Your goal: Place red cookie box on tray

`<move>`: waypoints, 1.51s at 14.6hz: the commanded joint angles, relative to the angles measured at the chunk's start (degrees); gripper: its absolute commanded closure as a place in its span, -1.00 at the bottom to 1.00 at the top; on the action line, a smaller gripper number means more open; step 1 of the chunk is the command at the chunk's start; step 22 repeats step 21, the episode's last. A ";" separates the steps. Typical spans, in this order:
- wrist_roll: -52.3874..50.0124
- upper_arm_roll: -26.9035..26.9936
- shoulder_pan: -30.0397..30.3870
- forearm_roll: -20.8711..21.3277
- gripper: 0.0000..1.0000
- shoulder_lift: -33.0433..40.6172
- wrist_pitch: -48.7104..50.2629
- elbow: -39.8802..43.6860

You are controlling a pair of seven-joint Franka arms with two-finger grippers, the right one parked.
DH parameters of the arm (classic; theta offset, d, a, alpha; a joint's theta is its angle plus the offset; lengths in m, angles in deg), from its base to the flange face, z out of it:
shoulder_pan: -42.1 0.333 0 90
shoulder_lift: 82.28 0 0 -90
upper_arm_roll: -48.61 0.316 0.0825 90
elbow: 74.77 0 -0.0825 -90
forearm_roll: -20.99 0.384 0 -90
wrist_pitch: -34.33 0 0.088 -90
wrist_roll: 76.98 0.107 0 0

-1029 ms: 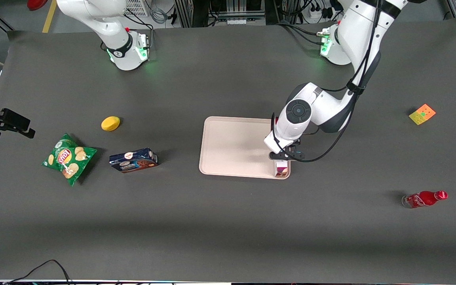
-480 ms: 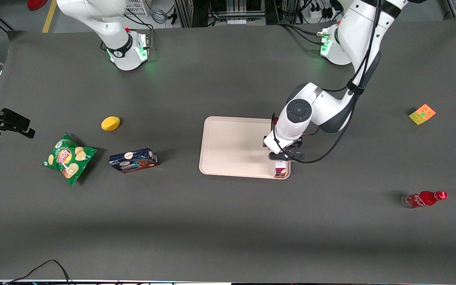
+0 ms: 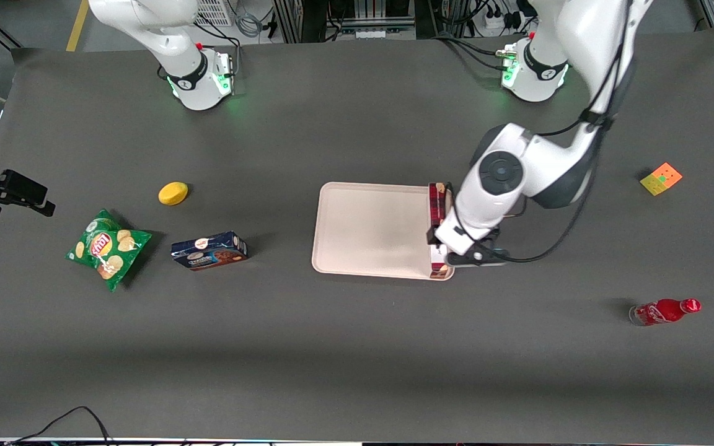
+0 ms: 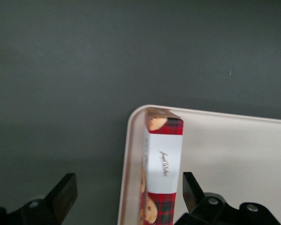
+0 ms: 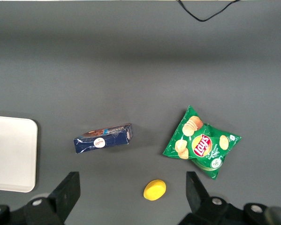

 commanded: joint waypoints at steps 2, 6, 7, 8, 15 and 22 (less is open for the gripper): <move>16.83 5.80 3.56 -5.22 -1.00 8.27 14.97 4.89; 28.09 12.22 5.76 -6.73 -1.00 13.90 26.73 9.98; 30.12 12.32 7.69 -6.81 -1.00 15.48 29.47 10.52; 31.80 12.32 8.92 -6.81 -1.00 17.32 31.32 10.61; 33.57 15.21 10.17 -9.09 -1.00 26.30 37.92 10.26; 33.66 15.66 10.08 -9.19 -1.00 26.57 37.40 10.00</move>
